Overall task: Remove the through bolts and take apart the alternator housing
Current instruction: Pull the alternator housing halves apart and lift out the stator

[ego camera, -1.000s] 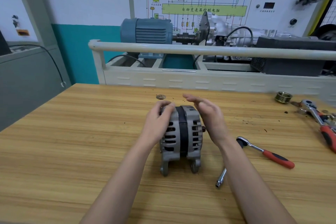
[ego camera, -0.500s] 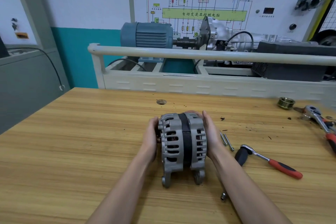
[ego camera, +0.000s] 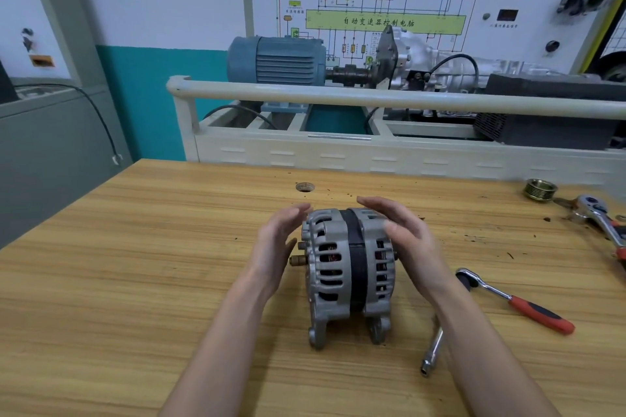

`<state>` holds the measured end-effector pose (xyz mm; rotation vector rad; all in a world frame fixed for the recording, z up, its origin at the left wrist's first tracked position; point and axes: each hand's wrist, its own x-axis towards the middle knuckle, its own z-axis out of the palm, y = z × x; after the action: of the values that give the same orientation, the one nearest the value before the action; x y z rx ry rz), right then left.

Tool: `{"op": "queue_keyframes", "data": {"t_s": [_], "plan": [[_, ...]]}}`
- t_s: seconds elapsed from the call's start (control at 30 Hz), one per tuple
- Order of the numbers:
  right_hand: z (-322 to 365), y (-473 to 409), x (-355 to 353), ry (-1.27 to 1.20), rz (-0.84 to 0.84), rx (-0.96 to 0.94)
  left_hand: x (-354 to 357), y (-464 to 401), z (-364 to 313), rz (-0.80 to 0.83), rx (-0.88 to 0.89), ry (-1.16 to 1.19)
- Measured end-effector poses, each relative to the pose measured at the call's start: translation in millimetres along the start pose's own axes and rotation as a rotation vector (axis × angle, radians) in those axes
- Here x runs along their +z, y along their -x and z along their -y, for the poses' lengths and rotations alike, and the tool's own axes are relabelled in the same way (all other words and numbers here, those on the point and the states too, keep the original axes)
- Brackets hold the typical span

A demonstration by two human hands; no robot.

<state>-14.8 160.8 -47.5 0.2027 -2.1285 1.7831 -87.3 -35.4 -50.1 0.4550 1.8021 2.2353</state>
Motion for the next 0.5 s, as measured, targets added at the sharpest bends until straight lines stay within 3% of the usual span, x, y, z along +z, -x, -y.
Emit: {"op": "queue_keyframes", "data": {"t_s": [0.1, 0.3, 0.4, 0.5], "plan": [[5, 4, 6, 0.122, 0.071, -0.027, 7, 7, -4, 0.087, 0.044, -0.167], [10, 4, 12, 0.197, 0.064, -0.113, 29, -8, -22, 0.094, 0.067, -0.613], [8, 5, 11, 0.201, 0.069, -0.108, 26, -8, -21, 0.126, 0.093, -0.583], [3, 5, 0, 0.145, 0.164, -0.037, 27, -4, -14, 0.045, 0.137, -0.529]]}}
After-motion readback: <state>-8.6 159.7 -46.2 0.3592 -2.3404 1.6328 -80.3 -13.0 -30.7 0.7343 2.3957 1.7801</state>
